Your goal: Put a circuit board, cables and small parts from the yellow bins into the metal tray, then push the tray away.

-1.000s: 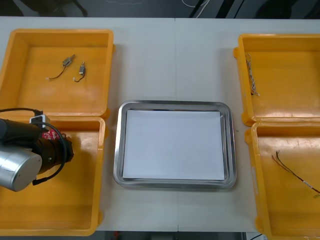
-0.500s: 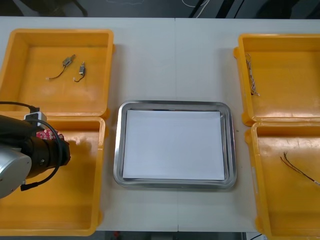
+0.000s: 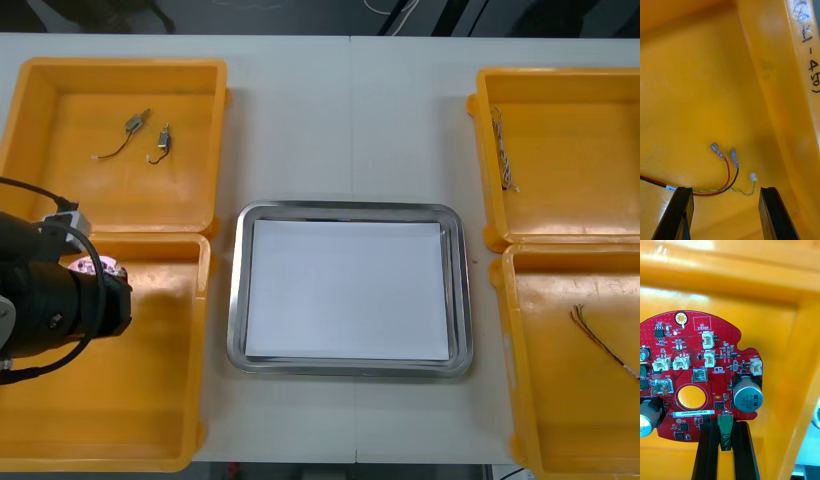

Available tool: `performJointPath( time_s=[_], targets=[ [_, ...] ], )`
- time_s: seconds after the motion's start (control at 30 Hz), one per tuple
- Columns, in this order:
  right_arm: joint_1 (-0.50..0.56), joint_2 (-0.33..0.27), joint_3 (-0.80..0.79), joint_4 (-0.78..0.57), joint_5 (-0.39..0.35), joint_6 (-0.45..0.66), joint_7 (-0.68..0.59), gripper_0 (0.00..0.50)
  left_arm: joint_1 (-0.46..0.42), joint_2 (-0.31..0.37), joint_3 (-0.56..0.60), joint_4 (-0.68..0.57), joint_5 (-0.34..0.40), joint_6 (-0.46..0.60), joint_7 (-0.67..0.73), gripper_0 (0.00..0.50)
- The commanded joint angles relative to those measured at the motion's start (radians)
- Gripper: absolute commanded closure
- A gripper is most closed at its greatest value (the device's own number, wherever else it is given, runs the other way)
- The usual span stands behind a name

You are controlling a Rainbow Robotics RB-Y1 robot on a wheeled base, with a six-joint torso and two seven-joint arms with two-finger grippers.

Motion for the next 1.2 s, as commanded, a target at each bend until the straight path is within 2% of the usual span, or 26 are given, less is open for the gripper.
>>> performJointPath(
  time_s=[0.03, 0.17, 0.27, 0.4, 0.53, 0.63, 0.8, 1.0, 1.03, 1.1, 1.2],
  targets=[
    [-0.028, -0.040, -0.029, -0.006, 0.003, 0.011, 0.032, 0.000, -0.080, 0.072, 0.027, -0.042, 0.069, 0.010, 0.039, 0.500],
    [-0.050, -0.040, -0.039, -0.008, -0.008, 0.066, 0.032, 0.000, -0.105, 0.084, 0.027, -0.042, 0.116, 0.010, 0.036, 0.500],
    [-0.082, -0.040, -0.052, -0.019, -0.071, 0.137, 0.034, 0.000, -0.134, 0.091, 0.026, -0.042, 0.175, 0.010, 0.033, 0.500],
    [-0.111, -0.040, -0.062, -0.054, -0.109, 0.189, 0.044, 0.000, -0.169, 0.105, 0.016, -0.042, 0.235, 0.010, 0.034, 0.500],
    [-0.114, -0.073, -0.058, -0.091, -0.115, 0.203, 0.067, 0.000, -0.212, 0.118, -0.025, -0.041, 0.258, 0.010, 0.036, 0.500],
    [-0.114, -0.115, -0.052, -0.095, -0.146, 0.198, 0.179, 0.000, -0.266, 0.119, -0.088, -0.018, 0.259, 0.010, 0.034, 0.500],
    [-0.101, -0.153, -0.052, -0.094, -0.209, 0.188, 0.277, 0.000, -0.352, 0.116, -0.171, 0.031, 0.262, 0.010, 0.036, 0.500],
    [-0.044, -0.198, -0.048, -0.095, -0.303, 0.106, 0.494, 0.000, -0.457, 0.098, -0.306, 0.129, 0.262, 0.009, 0.036, 0.500],
    [-0.044, -0.198, -0.048, -0.095, -0.303, 0.106, 0.494, 0.000, -0.457, 0.098, -0.306, 0.129, 0.262, 0.009, 0.036, 0.500],
    [-0.024, -0.204, -0.048, -0.095, -0.341, 0.079, 0.615, 0.000, -0.508, 0.076, -0.378, 0.168, 0.232, -0.002, 0.037, 0.500],
    [-0.005, -0.210, -0.044, -0.095, -0.356, 0.062, 0.699, 0.000, -0.548, 0.052, -0.441, 0.197, 0.198, -0.002, 0.040, 0.500]
  ],
)
